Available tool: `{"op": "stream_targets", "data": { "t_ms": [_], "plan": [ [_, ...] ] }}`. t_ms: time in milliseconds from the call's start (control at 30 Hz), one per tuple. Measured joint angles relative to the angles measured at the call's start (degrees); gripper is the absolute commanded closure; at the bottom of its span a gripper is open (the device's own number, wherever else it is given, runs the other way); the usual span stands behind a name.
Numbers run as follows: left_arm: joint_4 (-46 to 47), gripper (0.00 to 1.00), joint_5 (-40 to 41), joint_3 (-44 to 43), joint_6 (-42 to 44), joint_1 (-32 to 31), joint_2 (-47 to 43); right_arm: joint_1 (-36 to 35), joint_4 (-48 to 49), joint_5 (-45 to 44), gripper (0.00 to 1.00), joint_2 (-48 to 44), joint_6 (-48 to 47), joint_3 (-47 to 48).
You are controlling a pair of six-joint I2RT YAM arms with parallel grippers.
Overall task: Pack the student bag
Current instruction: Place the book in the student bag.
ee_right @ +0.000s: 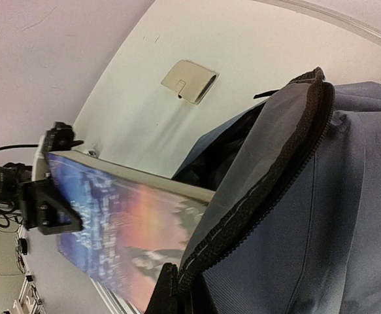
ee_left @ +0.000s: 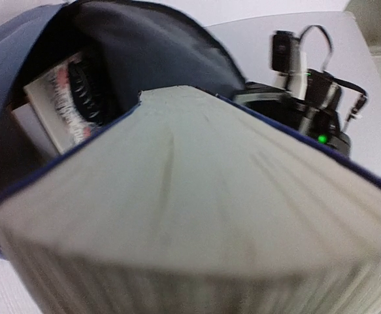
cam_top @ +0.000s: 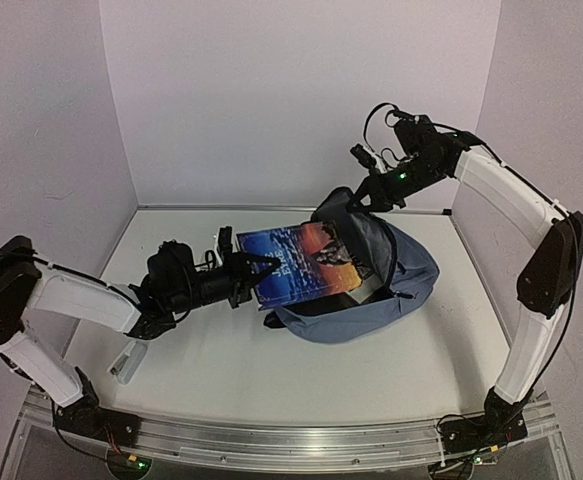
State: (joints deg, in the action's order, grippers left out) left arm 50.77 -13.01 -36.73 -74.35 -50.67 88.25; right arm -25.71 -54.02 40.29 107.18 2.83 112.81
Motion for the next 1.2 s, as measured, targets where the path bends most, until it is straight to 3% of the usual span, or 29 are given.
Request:
{"op": "stream_targets", "data": {
  "t_ms": [167,367,633,833,1200],
  "plan": [
    [2.1,1.0,-0.3,-2.4,1.5,-0.3,-2.3,0.0,0.0,0.2,1.0,0.0,0.2,0.0],
    [11.7,1.0,0.6,-6.5,-1.2,0.0,12.7,0.7,0.3,-0.6,1.0,0.0,0.4,0.4],
    [14.8,1.0,3.1,-5.6,-7.6,0.4,26.1,0.0,0.4,1.3,1.0,-1.0,0.7,0.4],
    [17.4,1.0,4.3,-5.6,-10.0,0.4,26.9,-1.5,0.5,3.1,1.0,-2.8,1.3,-1.2],
    [16.3,1.0,6.3,-4.7,-9.5,0.6,22.5,-11.7,2.6,7.5,1.0,-3.0,4.1,-2.1]
  ]
}}
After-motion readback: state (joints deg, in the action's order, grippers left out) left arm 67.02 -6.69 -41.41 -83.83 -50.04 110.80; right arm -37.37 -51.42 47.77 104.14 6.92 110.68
